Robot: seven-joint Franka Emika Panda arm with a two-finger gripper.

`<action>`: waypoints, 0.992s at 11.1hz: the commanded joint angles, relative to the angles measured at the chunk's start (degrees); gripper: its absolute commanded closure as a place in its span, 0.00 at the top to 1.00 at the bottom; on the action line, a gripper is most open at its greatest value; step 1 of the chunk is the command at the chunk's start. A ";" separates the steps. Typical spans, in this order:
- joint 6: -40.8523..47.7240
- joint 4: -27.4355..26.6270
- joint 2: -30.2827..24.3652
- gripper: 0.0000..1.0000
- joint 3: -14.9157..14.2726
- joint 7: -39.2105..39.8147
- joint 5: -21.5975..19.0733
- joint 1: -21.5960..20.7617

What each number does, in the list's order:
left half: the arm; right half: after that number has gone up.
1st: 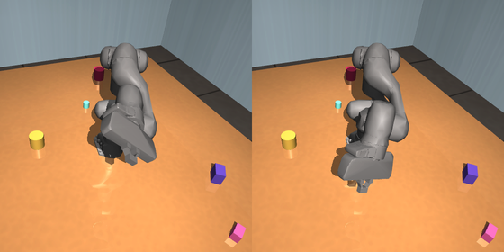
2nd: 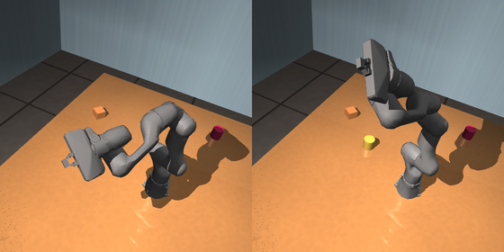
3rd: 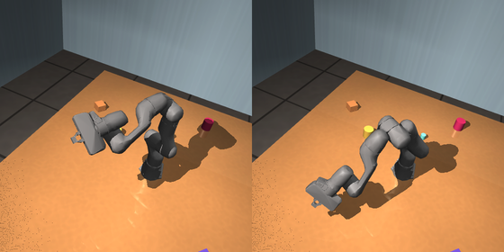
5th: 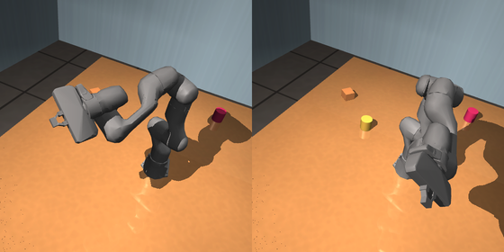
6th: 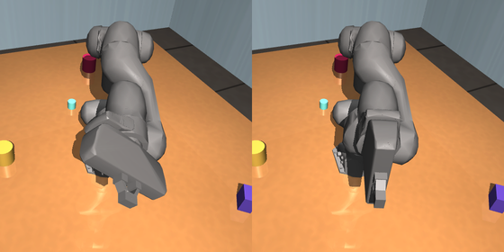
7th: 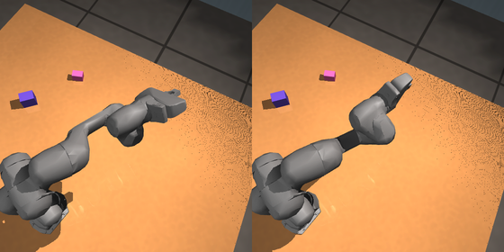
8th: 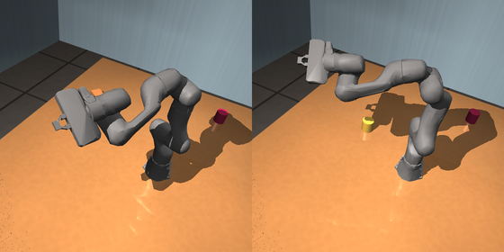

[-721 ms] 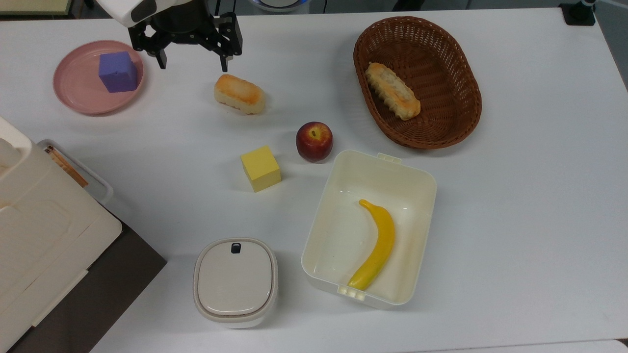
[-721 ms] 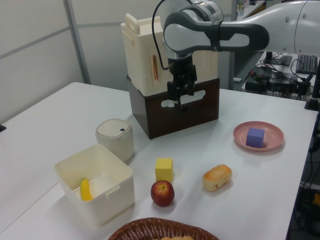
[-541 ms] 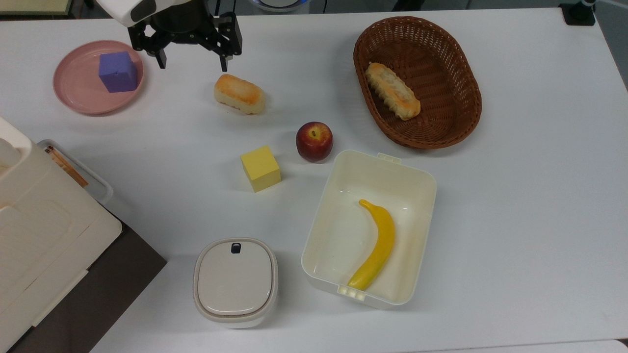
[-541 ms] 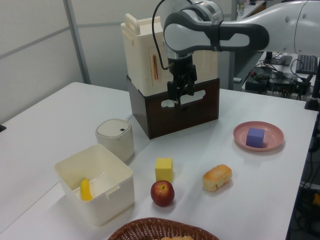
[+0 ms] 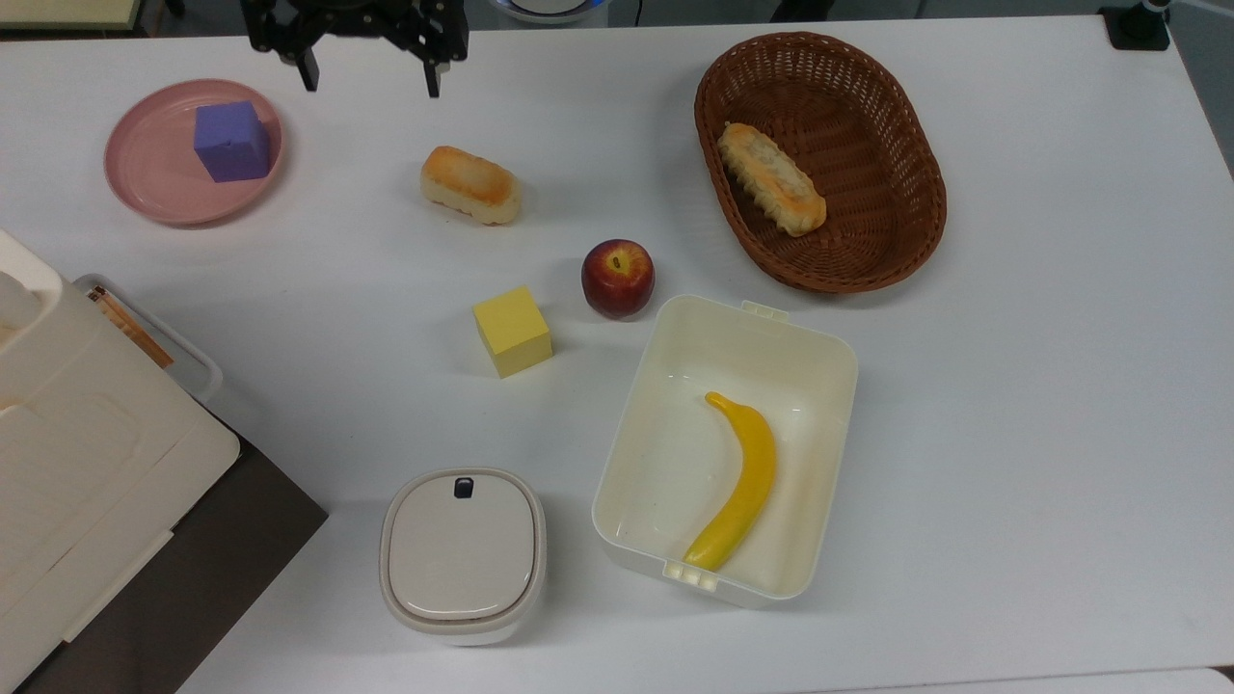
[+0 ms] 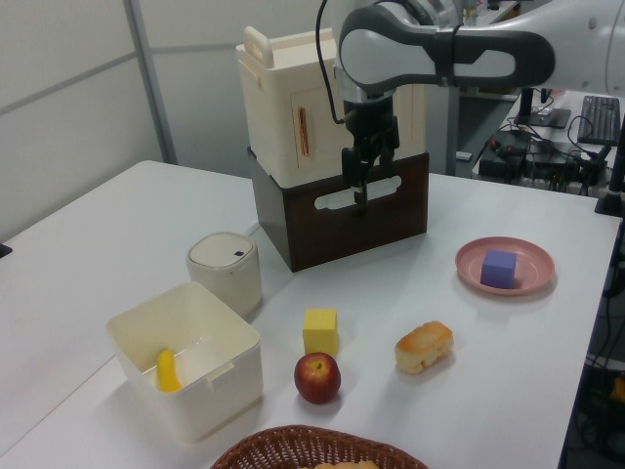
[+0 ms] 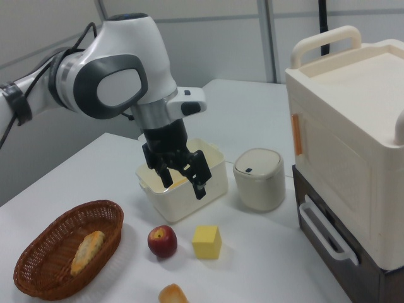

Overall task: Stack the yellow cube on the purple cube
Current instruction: 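Move the open gripper toward the yellow cube beside the apple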

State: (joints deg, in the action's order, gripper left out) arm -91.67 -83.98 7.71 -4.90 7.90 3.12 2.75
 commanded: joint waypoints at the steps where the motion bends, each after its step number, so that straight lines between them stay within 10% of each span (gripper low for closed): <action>1: -3.95 -9.78 -7.16 1.00 -0.37 1.51 -1.63 -0.37; 11: -4.31 -9.01 -1.57 1.00 -0.37 5.55 -1.45 0.24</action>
State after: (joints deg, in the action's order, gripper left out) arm -93.93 -91.66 3.92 -5.08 11.93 3.07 3.22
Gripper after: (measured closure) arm 0.000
